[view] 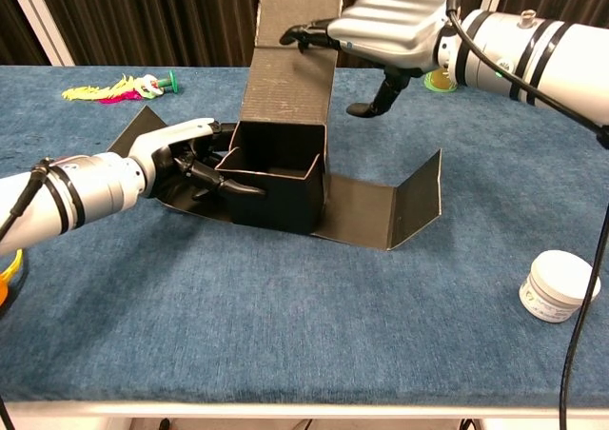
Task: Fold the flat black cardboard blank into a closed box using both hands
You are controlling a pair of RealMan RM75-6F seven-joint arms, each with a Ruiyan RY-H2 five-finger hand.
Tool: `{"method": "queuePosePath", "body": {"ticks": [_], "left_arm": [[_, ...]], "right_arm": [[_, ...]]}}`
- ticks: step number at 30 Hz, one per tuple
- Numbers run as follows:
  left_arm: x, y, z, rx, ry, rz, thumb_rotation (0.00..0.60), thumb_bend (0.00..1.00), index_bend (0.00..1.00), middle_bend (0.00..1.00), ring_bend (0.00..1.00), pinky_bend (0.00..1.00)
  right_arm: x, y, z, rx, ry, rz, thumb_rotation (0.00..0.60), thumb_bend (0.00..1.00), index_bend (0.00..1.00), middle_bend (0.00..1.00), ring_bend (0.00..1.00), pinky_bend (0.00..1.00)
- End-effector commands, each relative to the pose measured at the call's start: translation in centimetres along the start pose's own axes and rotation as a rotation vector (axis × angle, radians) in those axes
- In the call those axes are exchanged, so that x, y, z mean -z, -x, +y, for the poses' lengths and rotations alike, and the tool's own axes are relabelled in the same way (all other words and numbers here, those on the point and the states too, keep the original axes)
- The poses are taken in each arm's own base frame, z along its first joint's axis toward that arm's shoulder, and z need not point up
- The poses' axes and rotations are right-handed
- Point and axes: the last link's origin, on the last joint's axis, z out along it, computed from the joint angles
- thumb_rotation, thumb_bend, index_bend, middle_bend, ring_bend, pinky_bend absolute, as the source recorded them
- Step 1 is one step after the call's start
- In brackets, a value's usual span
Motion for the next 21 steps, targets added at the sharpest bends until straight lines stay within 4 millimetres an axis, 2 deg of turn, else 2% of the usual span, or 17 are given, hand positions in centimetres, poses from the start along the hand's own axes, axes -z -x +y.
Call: {"method": "queuePosePath", "body": {"ticks": [1, 6, 9, 12, 21], "left_arm": [[0.1, 0.1, 0.1, -0.007, -0.015, 0.004, 0.600, 0.01, 0.32, 0.32, 0.60, 0.88], [0.1, 0.2, 0.3, -0.002, -0.022, -0.005, 0.600, 0.01, 0.31, 0.31, 0.60, 0.88], [0.1, 0.0, 0.3, -0.003, -0.021, 0.007, 0.600, 0.01, 0.32, 0.35, 0.61, 0.88], [0.2, -0.3, 0.2, -0.018, -0.022, 0.025, 0.600, 0.01, 0.35, 0.41, 0.62, 0.89], [0.8, -1.0, 0.7, -0.068, -0.047, 0.027, 0.600, 0.01, 0.34, 0.38, 0.62, 0.89]], "right_arm": [[-0.4, 0.8, -0.2, -0.070, 0.020, -0.040, 0.600, 0.34, 0.00, 0.16, 0.82, 0.89], [-1.3, 1.2, -0.5, -0.157, 0.032, -0.072, 0.600, 0.35, 0.00, 0.17, 0.82, 0.89], [-1.5, 1.2, -0.6, -0.228, 0.028, -0.111, 0.600, 0.36, 0.00, 0.16, 0.82, 0.89], [-1.4, 0.4, -0.5, -0.294, 0.019, -0.104, 0.600, 0.36, 0.00, 0.16, 0.82, 0.88], [-0.2, -2.5, -0.5, -0.447, -0.065, 0.002, 0.600, 0.36, 0.00, 0.14, 0.82, 0.89]]}}
